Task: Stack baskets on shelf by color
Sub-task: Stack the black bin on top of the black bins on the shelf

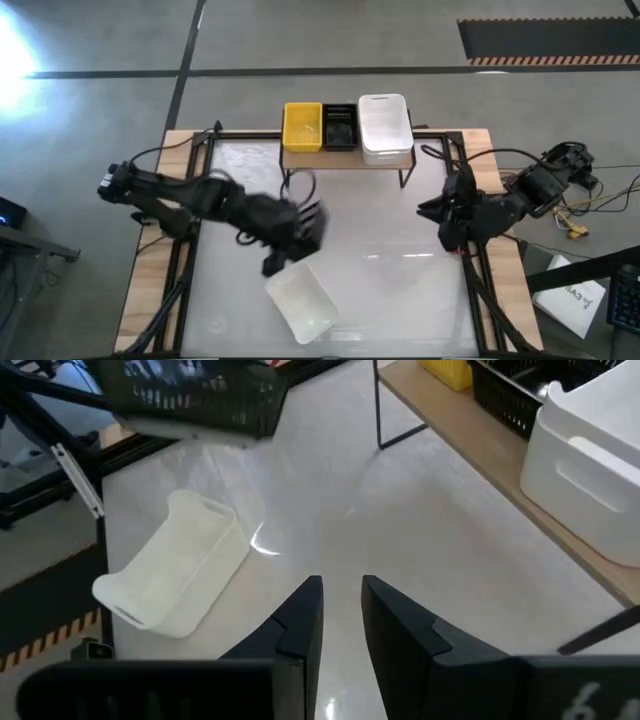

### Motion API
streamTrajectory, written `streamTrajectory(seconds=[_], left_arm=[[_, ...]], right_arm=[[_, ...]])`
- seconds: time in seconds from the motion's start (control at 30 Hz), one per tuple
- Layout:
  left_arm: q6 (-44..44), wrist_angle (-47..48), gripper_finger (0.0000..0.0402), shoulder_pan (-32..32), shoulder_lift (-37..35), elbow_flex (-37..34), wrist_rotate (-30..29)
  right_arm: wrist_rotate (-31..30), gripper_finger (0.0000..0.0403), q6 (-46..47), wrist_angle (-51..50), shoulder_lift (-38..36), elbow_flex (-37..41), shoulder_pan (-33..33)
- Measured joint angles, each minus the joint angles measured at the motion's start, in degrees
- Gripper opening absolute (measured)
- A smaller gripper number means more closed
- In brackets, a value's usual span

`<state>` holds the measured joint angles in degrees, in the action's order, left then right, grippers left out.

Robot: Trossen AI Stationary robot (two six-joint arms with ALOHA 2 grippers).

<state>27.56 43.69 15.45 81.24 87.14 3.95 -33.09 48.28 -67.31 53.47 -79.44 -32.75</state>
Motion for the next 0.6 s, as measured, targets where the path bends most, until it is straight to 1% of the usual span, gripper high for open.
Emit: streamTrajectory(seconds=[0.13,0.27,0.43,0.6], left_arm=[[-9.12,-0.86,0.0,-5.52,6.73,12.84,-0.98],[-17.71,-0.71,0.0,-12.53,14.07,22.03,-4.71],[-30.6,-0.01,0.0,-20.71,21.85,28.9,-8.31],[-42.19,4.22,0.0,-26.05,27.03,32.11,-15.07]], right_arm=[[-0.3,0.0066,-0.14,0.07,0.3,0.46,0.0],[-0.29,0.0066,1.15,0.11,1.89,1.13,0.0],[-0.02,0.0066,3.01,0.3,5.01,1.22,0.0],[0.09,0.0066,5.34,0.4,8.54,1.22,0.0]])
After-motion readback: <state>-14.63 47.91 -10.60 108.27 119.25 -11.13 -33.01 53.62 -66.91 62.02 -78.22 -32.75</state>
